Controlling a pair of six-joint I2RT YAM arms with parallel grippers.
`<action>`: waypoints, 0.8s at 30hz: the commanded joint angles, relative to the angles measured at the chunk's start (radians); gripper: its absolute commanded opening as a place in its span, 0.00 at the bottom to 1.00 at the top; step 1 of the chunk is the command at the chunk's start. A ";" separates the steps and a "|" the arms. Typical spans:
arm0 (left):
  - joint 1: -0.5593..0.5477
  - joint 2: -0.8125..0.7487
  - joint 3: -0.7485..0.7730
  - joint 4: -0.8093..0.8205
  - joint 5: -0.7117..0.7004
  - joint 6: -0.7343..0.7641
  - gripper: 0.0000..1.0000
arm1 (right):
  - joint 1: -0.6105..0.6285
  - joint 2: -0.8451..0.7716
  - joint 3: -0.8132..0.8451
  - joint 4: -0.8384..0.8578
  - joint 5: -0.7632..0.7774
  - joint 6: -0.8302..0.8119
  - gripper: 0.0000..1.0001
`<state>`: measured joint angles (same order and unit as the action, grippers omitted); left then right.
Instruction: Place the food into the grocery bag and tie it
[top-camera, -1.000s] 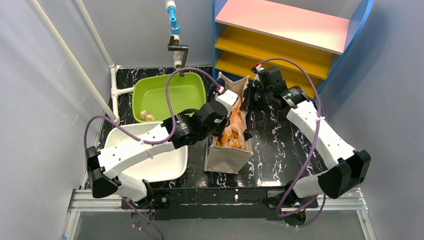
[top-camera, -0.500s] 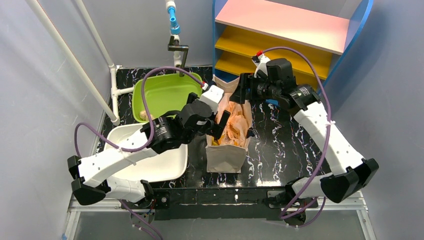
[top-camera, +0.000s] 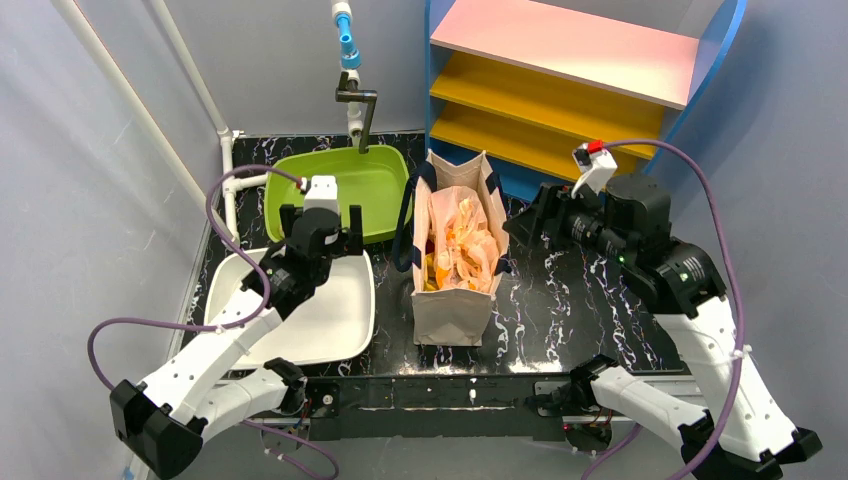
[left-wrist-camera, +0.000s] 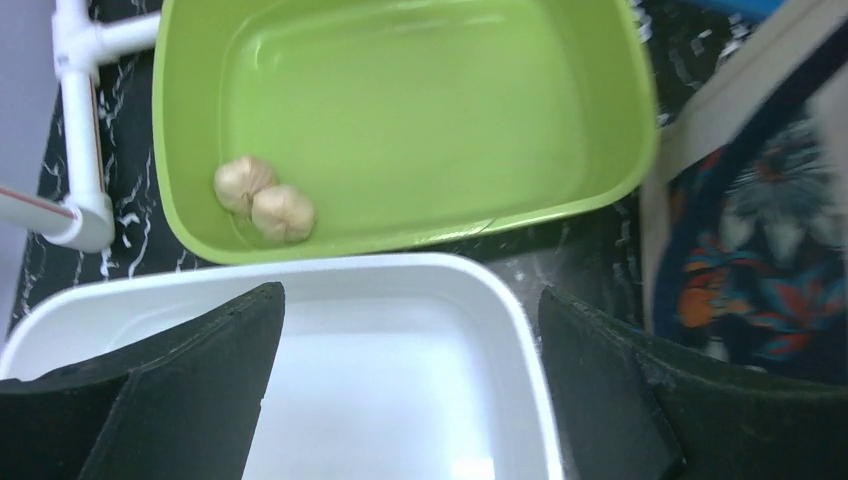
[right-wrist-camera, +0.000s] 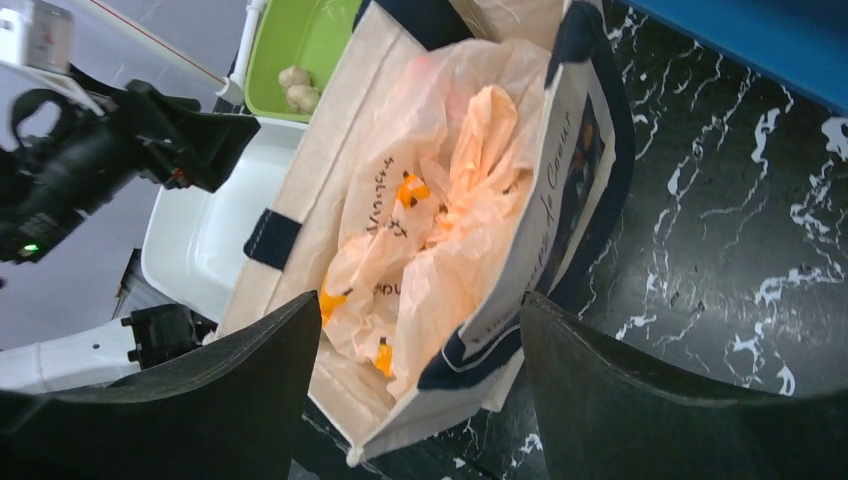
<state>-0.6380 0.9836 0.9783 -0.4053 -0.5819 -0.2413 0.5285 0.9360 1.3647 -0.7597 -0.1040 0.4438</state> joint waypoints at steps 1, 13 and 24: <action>0.100 -0.091 -0.252 0.360 0.026 0.036 0.98 | -0.002 -0.089 -0.058 -0.035 0.053 0.028 0.80; 0.356 0.062 -0.540 0.725 0.101 0.100 0.98 | -0.002 -0.301 -0.197 -0.147 0.151 0.117 0.80; 0.529 0.403 -0.536 1.036 0.309 0.218 0.98 | -0.001 -0.392 -0.218 -0.287 0.175 0.159 0.80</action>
<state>-0.1722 1.2873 0.4534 0.5362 -0.3115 -0.0845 0.5285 0.5659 1.1610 -1.0019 0.0433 0.5816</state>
